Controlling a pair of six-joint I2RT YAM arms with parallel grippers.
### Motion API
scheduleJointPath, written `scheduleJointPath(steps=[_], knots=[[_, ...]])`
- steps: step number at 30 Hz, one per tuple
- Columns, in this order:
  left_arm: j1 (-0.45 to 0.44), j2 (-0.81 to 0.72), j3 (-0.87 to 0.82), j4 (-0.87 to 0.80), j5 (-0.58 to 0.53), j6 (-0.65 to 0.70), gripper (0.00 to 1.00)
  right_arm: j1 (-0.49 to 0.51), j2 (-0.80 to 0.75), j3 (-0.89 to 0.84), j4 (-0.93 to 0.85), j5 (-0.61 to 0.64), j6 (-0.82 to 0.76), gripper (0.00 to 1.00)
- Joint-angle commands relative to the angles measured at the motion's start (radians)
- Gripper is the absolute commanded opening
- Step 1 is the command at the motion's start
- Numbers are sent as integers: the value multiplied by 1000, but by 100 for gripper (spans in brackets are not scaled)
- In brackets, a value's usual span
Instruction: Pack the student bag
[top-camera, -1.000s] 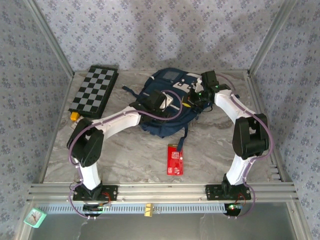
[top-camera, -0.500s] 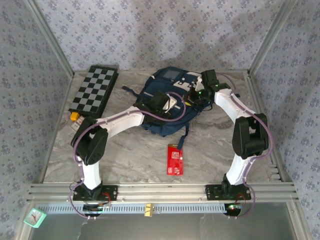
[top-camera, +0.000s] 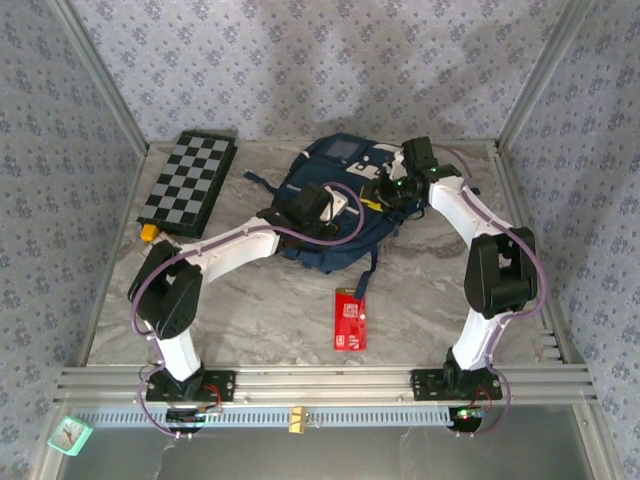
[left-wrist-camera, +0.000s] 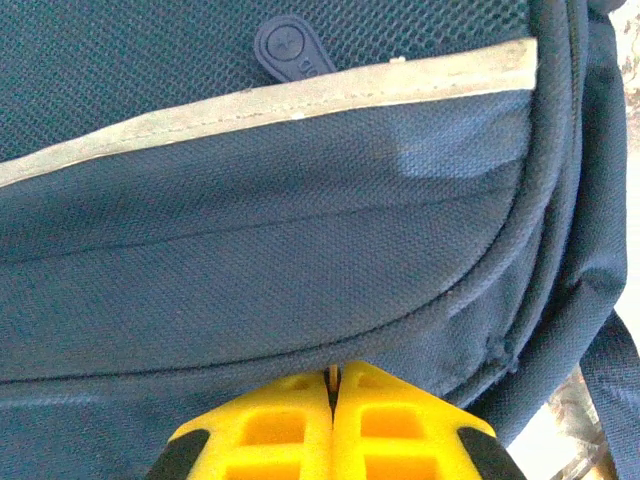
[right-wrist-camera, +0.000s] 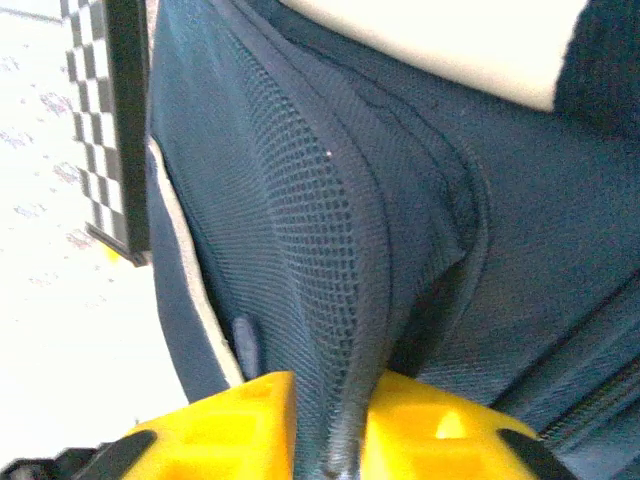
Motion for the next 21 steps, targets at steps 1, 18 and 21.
scheduleJointPath(steps=[1,18,21], knots=[[-10,-35,-3,53,29,-61,0,43,-63,-79,102,-75,92,38],[-57,-82,-59,43,51,-94,0,146,-54,-139,245,43,235,14],[-85,-98,-75,41,26,-132,0,141,-26,-95,227,19,190,6]])
